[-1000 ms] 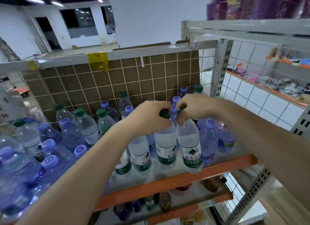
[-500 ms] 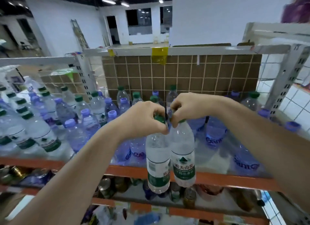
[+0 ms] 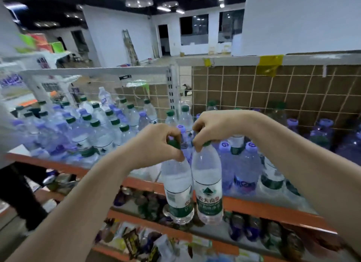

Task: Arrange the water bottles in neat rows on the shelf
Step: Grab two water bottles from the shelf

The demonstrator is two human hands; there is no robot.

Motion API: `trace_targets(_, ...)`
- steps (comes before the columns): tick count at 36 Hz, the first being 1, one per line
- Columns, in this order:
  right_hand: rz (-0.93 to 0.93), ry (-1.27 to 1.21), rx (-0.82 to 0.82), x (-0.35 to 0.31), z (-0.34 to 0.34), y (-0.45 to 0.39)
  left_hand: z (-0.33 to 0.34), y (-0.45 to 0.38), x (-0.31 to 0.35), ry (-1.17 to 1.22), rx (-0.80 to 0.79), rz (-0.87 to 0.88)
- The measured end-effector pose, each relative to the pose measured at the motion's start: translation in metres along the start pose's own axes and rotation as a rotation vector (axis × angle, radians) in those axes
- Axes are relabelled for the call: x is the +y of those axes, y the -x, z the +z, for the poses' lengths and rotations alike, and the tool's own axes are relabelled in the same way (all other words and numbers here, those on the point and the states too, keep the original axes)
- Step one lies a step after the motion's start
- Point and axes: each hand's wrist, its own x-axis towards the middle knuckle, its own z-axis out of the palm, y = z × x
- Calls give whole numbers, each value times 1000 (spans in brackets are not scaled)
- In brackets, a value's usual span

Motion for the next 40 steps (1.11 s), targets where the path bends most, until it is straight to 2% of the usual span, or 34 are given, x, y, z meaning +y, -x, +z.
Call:
trace_targets(13, 18, -48, 65, -102, 23, -91, -97, 43, -127, -10, 69, -105)
trace_targets(18, 33, -62, 183, -115, 11, -121, -125, 32, -161, 42, 119, -132)
trace_targets(25, 53, -124, 325, -111, -4, -167, -150, 5, -195, 67, 108, -116)
trace_targets(32, 105, -25, 267, -89, -7, -232, -165, -18, -221, 88, 83, -102)
trace_targets(40, 143, 59, 174, -79, 13, -294, -207, -34, -237, 154, 174, -19)
